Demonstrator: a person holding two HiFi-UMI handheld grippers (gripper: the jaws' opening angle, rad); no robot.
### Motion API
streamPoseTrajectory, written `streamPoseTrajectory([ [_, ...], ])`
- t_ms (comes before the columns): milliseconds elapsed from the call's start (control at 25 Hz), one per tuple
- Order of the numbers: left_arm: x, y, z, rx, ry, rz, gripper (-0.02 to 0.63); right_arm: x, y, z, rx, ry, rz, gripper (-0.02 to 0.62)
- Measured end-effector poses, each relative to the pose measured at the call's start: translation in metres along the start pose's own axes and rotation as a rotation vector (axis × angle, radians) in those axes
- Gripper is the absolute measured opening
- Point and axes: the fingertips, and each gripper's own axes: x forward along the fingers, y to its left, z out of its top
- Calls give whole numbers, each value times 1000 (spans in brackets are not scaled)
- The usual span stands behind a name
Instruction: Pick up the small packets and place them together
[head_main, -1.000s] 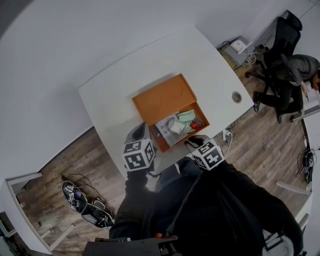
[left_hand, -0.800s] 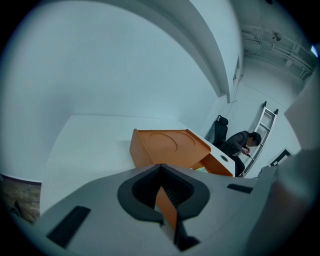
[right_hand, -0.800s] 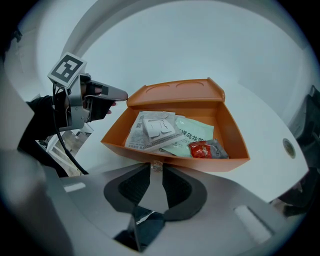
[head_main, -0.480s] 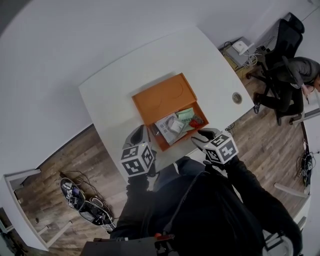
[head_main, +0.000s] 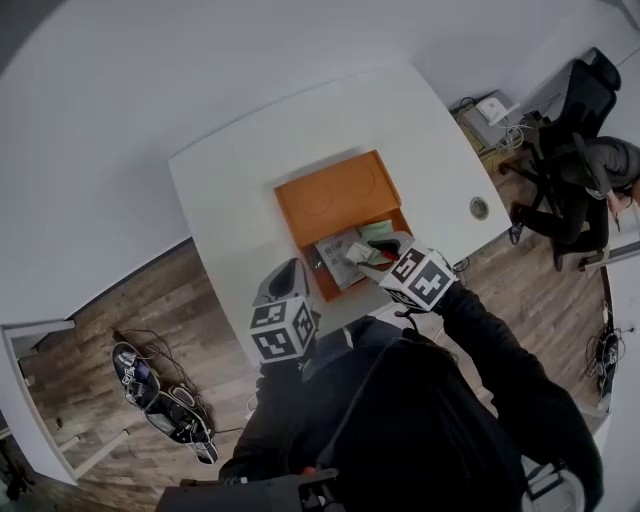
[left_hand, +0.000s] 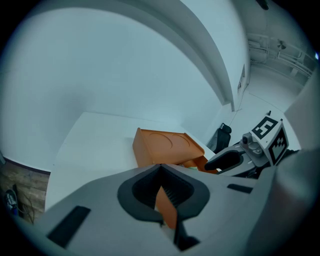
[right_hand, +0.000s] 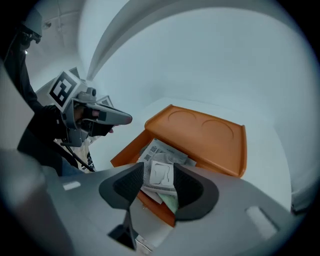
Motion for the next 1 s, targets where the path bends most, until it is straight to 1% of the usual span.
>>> streamPoseTrajectory([
  [160, -8, 5, -4, -18, -7, 18, -2, 24, 6, -2, -95, 96, 56, 168],
  [240, -9, 8, -4, -25, -9, 24, -2, 34, 6, -4, -134, 140, 70, 172],
  [320, -10, 11, -3, -31, -9, 30, -2, 43, 4, -8, -150, 175, 71, 172],
  [440, -15, 18, -4, -38, -16, 45, -2, 52, 2, -15, -164, 214, 42, 165],
  [640, -21, 29, -9, -53, -14, 59, -2, 53, 3, -15, -158, 213, 20, 131],
  [720, -20, 30, -10, -60, -12, 60, -2, 51, -1, -15, -155, 206, 11, 71],
  [760, -19, 30, -10, -60, -11, 59, -2, 50, -2, -15, -155, 200, 10, 61],
  [880, -18, 28, -10, -54, -9, 54, -2, 43, -3, -14, -147, 183, 18, 49],
  [1000, -17, 27, -9, -50, -11, 46, -2, 27, -2, 3, -141, 143, 22, 44],
])
